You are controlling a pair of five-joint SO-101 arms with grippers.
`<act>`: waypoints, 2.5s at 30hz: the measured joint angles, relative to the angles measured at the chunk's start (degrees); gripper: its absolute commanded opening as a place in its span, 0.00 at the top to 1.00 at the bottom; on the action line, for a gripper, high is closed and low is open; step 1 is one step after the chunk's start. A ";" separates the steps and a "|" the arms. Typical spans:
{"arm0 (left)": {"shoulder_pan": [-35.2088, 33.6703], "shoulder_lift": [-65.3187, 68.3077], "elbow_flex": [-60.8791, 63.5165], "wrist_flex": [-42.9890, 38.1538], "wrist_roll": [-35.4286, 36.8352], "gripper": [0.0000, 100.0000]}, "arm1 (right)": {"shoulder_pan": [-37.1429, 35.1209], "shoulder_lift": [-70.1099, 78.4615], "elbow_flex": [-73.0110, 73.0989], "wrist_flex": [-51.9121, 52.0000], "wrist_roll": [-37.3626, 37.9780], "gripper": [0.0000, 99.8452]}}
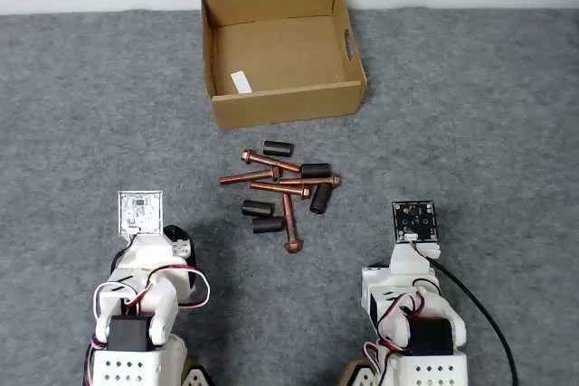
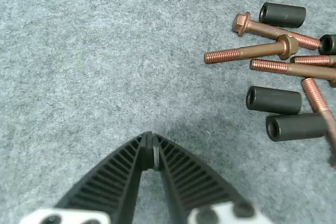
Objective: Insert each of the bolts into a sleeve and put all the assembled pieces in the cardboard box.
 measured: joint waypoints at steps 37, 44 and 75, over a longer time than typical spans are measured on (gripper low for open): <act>0.00 0.00 0.00 0.00 0.00 1.00 | 0.00 0.00 0.00 0.00 0.00 0.99; 0.00 0.00 0.00 0.00 0.00 1.00 | 0.00 0.00 0.00 0.00 0.00 0.99; 0.00 0.00 0.00 0.00 0.00 1.00 | -7.38 0.00 0.00 0.00 2.20 0.99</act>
